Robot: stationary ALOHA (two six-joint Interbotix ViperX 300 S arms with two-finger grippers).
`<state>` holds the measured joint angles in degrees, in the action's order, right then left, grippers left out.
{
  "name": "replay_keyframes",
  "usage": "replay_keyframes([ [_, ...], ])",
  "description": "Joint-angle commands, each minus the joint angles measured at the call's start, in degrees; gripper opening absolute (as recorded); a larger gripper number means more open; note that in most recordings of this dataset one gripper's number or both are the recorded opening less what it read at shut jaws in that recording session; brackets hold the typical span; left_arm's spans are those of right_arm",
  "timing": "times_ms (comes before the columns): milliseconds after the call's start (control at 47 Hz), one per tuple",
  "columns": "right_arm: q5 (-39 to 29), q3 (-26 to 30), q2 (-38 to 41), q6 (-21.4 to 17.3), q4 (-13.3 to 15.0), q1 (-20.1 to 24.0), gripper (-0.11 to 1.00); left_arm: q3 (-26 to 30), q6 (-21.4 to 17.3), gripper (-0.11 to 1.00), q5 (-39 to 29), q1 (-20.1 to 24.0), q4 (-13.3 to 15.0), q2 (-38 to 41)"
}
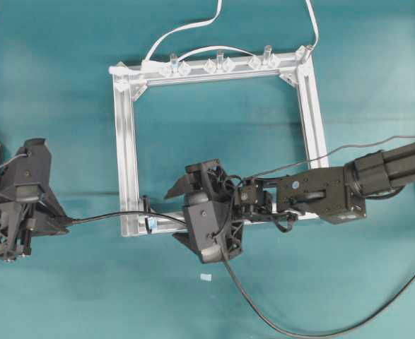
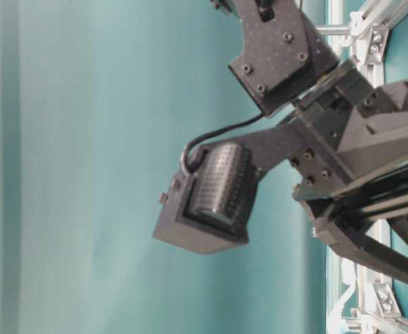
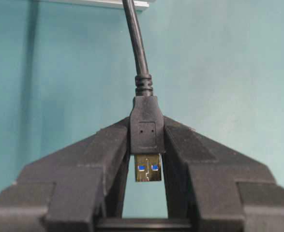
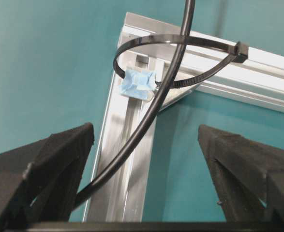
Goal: Insert the wire through the string loop located on the left side.
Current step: 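Release the plug from the left gripper onto the table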
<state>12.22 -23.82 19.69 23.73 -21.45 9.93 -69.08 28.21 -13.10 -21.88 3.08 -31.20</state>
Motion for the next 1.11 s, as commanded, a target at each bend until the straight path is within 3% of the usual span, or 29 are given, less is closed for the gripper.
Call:
replay_keyframes([
  [0, 0.7, 0.44, -2.55, -0.09, 0.18, 0.26, 0.96, 0.62, -0.26, 0.2, 0.53, -0.35, -0.35, -0.09],
  [510, 1.41, 0.26, -2.46, 0.09, 0.18, 0.26, 0.96, 0.79, 0.53, 0.21, -0.09, -0.26, -0.18, 3.16],
  [744, 1.23, 0.18, -2.46, 0.09, 0.18, 0.18, 0.96, 2.37, -0.26, 0.8, -0.18, -0.26, -0.35, 7.21],
  [1084, 1.41, 0.18, -2.46, 0.09, 0.18, 0.26, 0.96, 2.9, -0.53, 0.77, -0.18, -0.26, -0.7, 7.03],
])
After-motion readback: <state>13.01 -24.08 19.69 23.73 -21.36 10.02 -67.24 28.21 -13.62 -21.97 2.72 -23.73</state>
